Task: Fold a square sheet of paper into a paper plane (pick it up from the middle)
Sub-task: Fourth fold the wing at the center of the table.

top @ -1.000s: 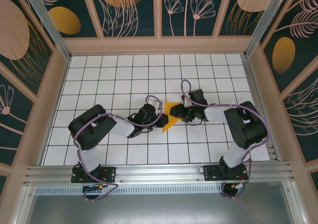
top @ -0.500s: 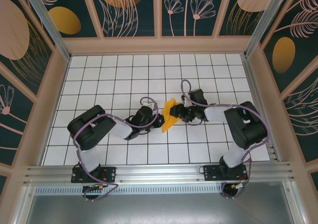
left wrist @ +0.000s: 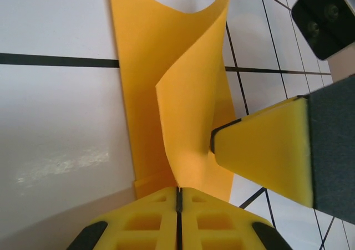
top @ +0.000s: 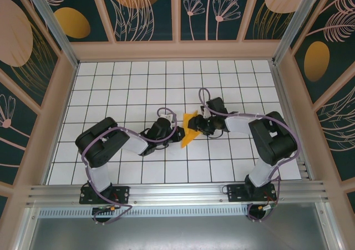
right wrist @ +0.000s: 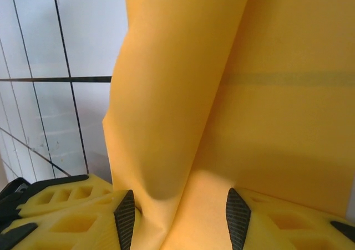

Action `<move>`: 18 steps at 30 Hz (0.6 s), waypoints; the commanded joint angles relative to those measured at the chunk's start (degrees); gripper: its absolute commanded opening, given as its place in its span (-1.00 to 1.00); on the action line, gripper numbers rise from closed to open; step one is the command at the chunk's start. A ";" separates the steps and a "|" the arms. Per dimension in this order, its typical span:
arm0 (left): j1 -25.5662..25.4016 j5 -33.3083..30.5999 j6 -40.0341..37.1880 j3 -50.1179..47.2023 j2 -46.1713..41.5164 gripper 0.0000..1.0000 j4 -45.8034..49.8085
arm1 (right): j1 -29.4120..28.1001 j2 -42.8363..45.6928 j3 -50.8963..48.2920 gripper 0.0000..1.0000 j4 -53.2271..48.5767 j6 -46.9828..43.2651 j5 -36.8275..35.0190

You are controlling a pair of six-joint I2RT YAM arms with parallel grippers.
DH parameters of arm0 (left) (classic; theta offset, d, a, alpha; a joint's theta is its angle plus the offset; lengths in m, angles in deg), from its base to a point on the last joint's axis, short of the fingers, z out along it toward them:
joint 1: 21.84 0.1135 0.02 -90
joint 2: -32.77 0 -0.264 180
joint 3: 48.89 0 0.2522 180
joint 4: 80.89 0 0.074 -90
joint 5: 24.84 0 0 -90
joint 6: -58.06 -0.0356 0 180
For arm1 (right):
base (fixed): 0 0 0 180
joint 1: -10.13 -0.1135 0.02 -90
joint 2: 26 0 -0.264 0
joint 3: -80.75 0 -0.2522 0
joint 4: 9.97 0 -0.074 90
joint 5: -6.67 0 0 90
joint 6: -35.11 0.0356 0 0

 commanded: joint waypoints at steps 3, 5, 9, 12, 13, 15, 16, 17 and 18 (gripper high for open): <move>0.29 1.17 -2.00 1.87 1.31 -0.76 1.50 | -0.92 -6.73 0.68 0.06 -7.20 -1.40 -13.40; 0.26 1.15 -2.02 1.99 1.34 -0.74 1.73 | -1.34 -7.62 1.34 0.06 -8.88 -0.75 -15.05; 0.27 -0.11 -2.37 1.75 -0.49 -0.65 3.61 | -1.88 -8.69 1.99 0.01 -11.35 0.45 -17.75; 0.30 -3.14 -2.64 1.30 -3.66 -0.55 7.12 | -2.13 -9.49 2.34 -0.03 -12.93 1.15 -19.89; 0.32 -4.16 -2.53 1.17 -4.69 -0.50 8.55 | -2.18 -9.63 2.40 -0.04 -13.24 1.33 -20.42; 0.34 -6.14 -2.39 1.04 -6.71 -0.44 10.77 | -2.27 -9.91 2.26 -0.05 -13.65 1.68 -21.09; 0.40 -6.86 -2.06 0.74 -7.19 -0.41 11.20 | -2.33 -10.14 2.33 -0.06 -13.79 1.82 -21.26; 0.40 -7.30 -1.52 0.36 -8.05 -0.39 11.19 | -2.44 -10.21 2.38 -0.07 -13.85 1.82 -21.35; 0.47 -7.35 -1.13 0.03 -9.21 -0.39 10.85 | -2.53 -10.29 2.38 -0.07 -13.94 1.82 -21.35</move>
